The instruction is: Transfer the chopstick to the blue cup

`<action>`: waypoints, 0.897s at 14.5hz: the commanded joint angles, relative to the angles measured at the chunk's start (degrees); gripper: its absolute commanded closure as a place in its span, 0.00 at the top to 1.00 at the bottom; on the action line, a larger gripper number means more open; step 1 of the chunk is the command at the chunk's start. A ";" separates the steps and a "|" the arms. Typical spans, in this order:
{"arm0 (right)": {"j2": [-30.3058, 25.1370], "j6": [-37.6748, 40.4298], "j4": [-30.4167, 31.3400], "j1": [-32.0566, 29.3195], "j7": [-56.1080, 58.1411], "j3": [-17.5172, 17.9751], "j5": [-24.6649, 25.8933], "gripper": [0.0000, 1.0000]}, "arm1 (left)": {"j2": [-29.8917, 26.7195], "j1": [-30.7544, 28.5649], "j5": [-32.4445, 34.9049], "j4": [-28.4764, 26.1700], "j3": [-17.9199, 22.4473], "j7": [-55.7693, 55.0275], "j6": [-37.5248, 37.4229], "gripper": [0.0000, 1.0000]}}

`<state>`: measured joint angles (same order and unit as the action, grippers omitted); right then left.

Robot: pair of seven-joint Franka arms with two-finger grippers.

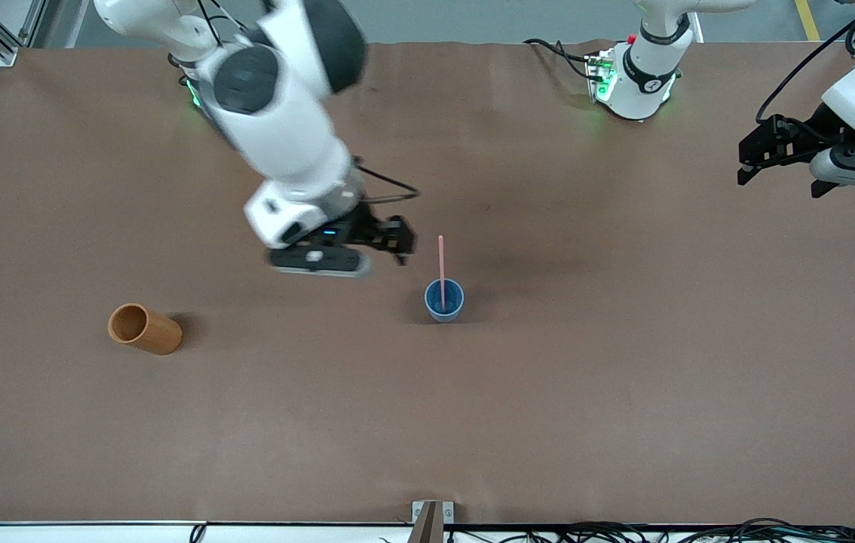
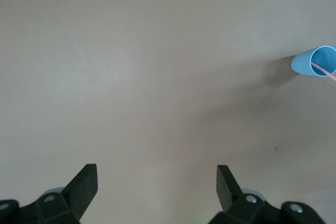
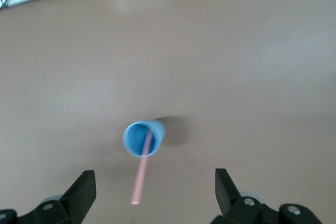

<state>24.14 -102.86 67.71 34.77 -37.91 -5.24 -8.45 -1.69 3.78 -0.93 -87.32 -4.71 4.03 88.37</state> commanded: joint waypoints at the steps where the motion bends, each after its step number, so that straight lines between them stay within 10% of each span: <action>1: -6.37 4.93 2.95 -6.97 7.13 0.76 3.34 1.00 | 0.63 0.26 -0.48 1.63 0.05 -0.60 -1.27 1.00; 5: -13.31 8.03 9.25 -13.92 15.04 0.76 11.51 1.00 | 0.63 0.17 -0.56 1.54 0.05 -0.60 -1.27 1.00; 13: -26.32 8.12 23.33 -26.76 31.04 0.84 11.88 1.00 | 0.63 0.35 -0.30 1.54 0.05 -0.69 -1.27 1.00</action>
<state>3.61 -93.80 84.13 9.79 -9.11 -5.64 2.73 -1.68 3.90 -0.93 -87.31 -4.75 3.99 88.37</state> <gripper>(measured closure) 0.000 0.000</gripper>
